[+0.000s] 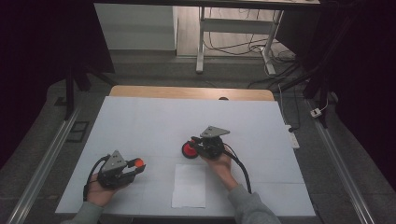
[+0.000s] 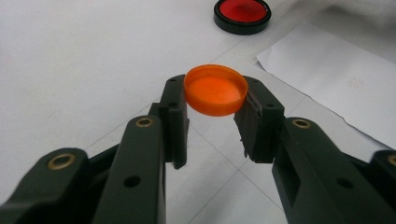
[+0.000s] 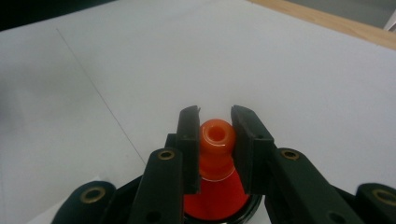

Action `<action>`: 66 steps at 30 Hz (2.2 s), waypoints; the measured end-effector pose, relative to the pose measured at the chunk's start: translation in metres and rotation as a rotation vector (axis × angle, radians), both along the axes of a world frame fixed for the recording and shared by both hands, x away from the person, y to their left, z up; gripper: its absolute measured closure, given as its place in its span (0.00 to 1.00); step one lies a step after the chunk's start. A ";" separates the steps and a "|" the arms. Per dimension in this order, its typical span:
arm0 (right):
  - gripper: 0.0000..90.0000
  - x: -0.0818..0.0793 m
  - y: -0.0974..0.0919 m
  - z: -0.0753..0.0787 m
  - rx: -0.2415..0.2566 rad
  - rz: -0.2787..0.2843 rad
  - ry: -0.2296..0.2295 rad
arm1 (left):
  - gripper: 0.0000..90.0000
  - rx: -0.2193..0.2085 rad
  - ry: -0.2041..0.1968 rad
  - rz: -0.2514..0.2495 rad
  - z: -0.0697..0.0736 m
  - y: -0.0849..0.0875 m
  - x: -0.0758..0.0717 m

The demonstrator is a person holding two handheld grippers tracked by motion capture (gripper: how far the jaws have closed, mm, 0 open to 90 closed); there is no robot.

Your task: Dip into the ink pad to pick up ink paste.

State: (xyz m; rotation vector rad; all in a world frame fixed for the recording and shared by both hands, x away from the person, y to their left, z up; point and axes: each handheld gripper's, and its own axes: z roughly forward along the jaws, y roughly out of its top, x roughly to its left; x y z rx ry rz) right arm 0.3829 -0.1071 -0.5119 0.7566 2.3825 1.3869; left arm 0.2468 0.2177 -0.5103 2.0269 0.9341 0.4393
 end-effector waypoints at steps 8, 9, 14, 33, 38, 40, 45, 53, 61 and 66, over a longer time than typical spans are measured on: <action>0.80 -0.002 -0.001 0.000 -0.003 0.014 0.013 | 0.72 -0.002 -0.003 0.001 0.001 0.000 -0.001; 0.80 -0.002 -0.001 0.000 -0.002 0.016 0.014 | 0.72 -0.002 -0.002 0.001 0.001 0.000 -0.001; 0.80 -0.004 -0.003 0.003 0.010 0.014 0.009 | 0.72 -0.001 -0.002 0.002 0.001 0.000 0.000; 0.80 -0.016 -0.024 0.024 0.063 0.025 -0.004 | 0.72 -0.002 -0.001 0.004 0.000 0.000 0.000; 0.80 -0.023 -0.031 0.029 0.078 0.027 -0.015 | 0.72 -0.002 -0.002 0.003 0.000 0.000 0.000; 0.80 -0.026 -0.033 0.031 0.079 0.027 -0.018 | 0.72 -0.003 -0.002 0.005 0.000 0.000 0.000; 0.80 -0.032 -0.039 0.034 0.087 0.030 -0.024 | 0.72 -0.004 -0.003 0.007 0.000 0.001 0.000; 0.80 -0.041 -0.047 0.039 0.096 0.037 -0.033 | 0.72 -0.005 -0.003 0.007 0.000 0.001 0.000; 0.80 -0.049 -0.057 0.039 0.101 0.038 -0.033 | 0.72 -0.003 -0.003 0.007 0.000 0.001 0.000; 0.80 -0.054 -0.062 0.040 0.099 0.043 -0.037 | 0.72 0.000 -0.003 0.006 0.000 0.001 0.000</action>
